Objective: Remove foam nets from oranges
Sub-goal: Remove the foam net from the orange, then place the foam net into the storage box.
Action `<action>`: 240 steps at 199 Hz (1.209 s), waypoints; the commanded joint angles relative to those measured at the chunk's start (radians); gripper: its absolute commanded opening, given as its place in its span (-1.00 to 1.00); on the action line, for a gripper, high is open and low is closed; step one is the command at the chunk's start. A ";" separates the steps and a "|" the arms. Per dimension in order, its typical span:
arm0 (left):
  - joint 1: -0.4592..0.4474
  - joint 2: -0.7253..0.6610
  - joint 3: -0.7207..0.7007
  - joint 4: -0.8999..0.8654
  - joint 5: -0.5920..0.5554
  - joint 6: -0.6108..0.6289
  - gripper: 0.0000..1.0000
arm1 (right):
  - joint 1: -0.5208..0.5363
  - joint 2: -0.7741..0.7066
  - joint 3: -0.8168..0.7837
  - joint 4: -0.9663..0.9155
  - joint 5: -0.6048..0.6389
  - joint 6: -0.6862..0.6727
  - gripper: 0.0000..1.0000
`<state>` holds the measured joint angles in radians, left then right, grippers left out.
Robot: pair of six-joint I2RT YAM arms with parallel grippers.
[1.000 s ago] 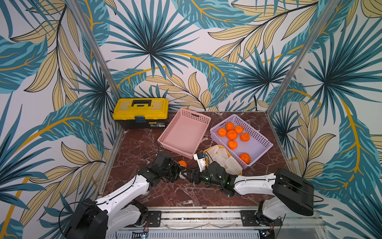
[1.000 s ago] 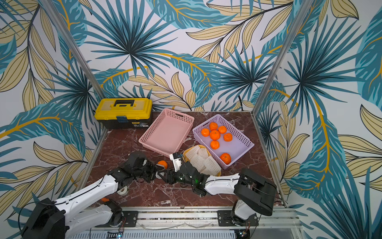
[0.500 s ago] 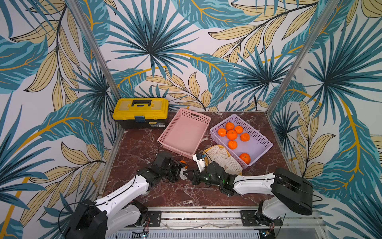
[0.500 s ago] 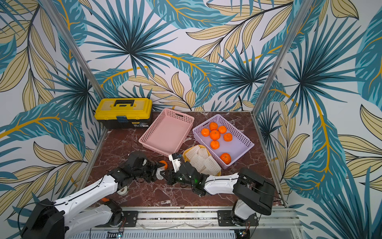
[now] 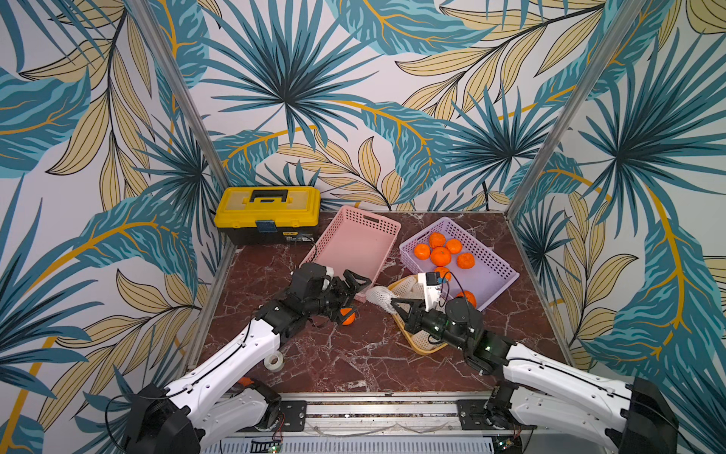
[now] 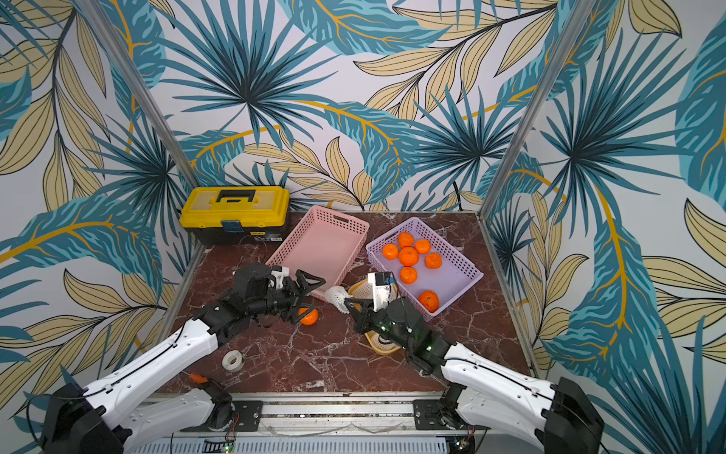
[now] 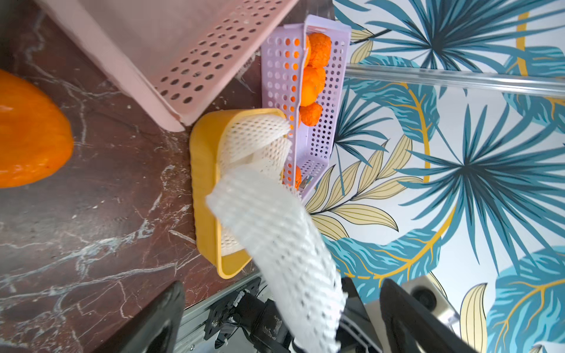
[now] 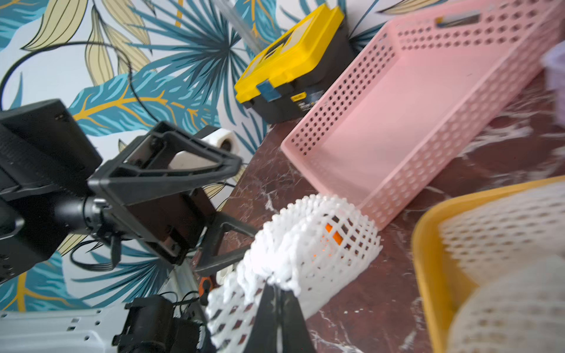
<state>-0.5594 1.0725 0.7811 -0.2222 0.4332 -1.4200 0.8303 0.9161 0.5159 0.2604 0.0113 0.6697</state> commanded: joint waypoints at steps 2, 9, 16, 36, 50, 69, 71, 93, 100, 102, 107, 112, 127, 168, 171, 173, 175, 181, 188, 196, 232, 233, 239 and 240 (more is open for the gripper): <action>-0.004 -0.007 0.036 -0.031 0.029 0.108 0.99 | -0.080 -0.096 -0.017 -0.214 0.023 -0.051 -1.00; -0.004 -0.015 0.041 -0.031 0.027 0.119 0.99 | -0.104 -0.118 -0.017 -0.234 0.016 -0.058 -1.00; -0.004 -0.023 0.047 -0.030 0.022 0.130 0.99 | -0.125 -0.131 -0.019 -0.245 0.008 -0.068 -1.00; -0.004 -0.043 0.054 -0.031 0.009 0.145 0.99 | -0.177 -0.138 -0.020 -0.260 -0.018 -0.100 -1.00; -0.004 -0.052 0.053 -0.031 0.004 0.149 0.99 | -0.200 -0.128 -0.021 -0.270 -0.051 -0.123 -1.00; -0.004 -0.058 0.044 -0.031 0.006 0.150 0.99 | -0.209 -0.124 -0.032 -0.302 -0.067 -0.151 -0.99; -0.004 -0.058 0.042 -0.030 0.007 0.149 0.99 | -0.209 -0.125 -0.033 -0.310 -0.069 -0.152 -0.98; -0.003 -0.060 0.020 -0.031 0.005 0.145 0.99 | -0.220 -0.164 -0.037 -0.373 -0.081 -0.158 -0.79; -0.004 -0.060 0.014 -0.031 0.003 0.142 0.99 | -0.221 -0.183 -0.039 -0.396 -0.075 -0.158 -0.73; -0.004 -0.059 0.013 -0.031 0.003 0.143 0.99 | -0.222 -0.186 -0.039 -0.402 -0.073 -0.158 -0.73; -0.004 -0.057 0.009 -0.031 0.003 0.141 0.99 | -0.223 -0.197 -0.039 -0.419 -0.073 -0.160 -0.72; -0.004 -0.056 0.007 -0.031 0.003 0.141 0.99 | -0.224 -0.207 -0.039 -0.435 -0.075 -0.161 -0.71; -0.004 -0.052 0.006 -0.031 0.004 0.143 0.99 | -0.226 -0.227 -0.038 -0.488 -0.085 -0.172 -0.62; -0.004 -0.040 0.000 -0.031 0.003 0.140 0.99 | -0.228 -0.235 -0.023 -0.626 -0.092 -0.212 -0.38; -0.004 -0.039 -0.001 -0.030 0.002 0.141 0.99 | -0.228 -0.234 -0.022 -0.630 -0.091 -0.214 -0.39; -0.004 -0.039 -0.001 -0.031 0.001 0.140 0.99 | -0.227 -0.234 -0.022 -0.633 -0.090 -0.215 -0.39; -0.004 -0.039 -0.002 -0.031 0.001 0.139 0.99 | -0.228 -0.234 -0.022 -0.636 -0.089 -0.215 -0.38; -0.004 -0.036 -0.005 -0.030 0.001 0.137 0.99 | -0.229 -0.232 -0.021 -0.642 -0.087 -0.217 -0.39; -0.004 -0.034 -0.009 -0.030 0.000 0.132 0.99 | -0.229 -0.232 -0.022 -0.646 -0.084 -0.219 -0.39; -0.004 -0.033 -0.012 -0.031 0.001 0.130 0.99 | -0.229 -0.232 -0.020 -0.655 -0.079 -0.220 -0.39; -0.004 -0.032 -0.029 -0.030 0.001 0.121 0.99 | -0.229 -0.263 -0.024 -0.692 -0.035 -0.208 -0.14; -0.004 -0.032 -0.030 -0.031 0.001 0.121 0.99 | -0.229 -0.264 -0.025 -0.693 -0.034 -0.207 -0.13; -0.004 -0.032 -0.033 -0.030 -0.002 0.119 0.99 | -0.229 -0.272 -0.028 -0.697 -0.033 -0.204 -0.09; -0.004 -0.032 -0.034 -0.030 -0.001 0.119 0.99 | -0.229 -0.274 -0.028 -0.697 -0.033 -0.204 -0.09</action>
<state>-0.5613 1.0405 0.7612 -0.2501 0.4419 -1.2991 0.6044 0.6735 0.4953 -0.3885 -0.0528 0.4648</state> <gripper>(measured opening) 0.995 0.421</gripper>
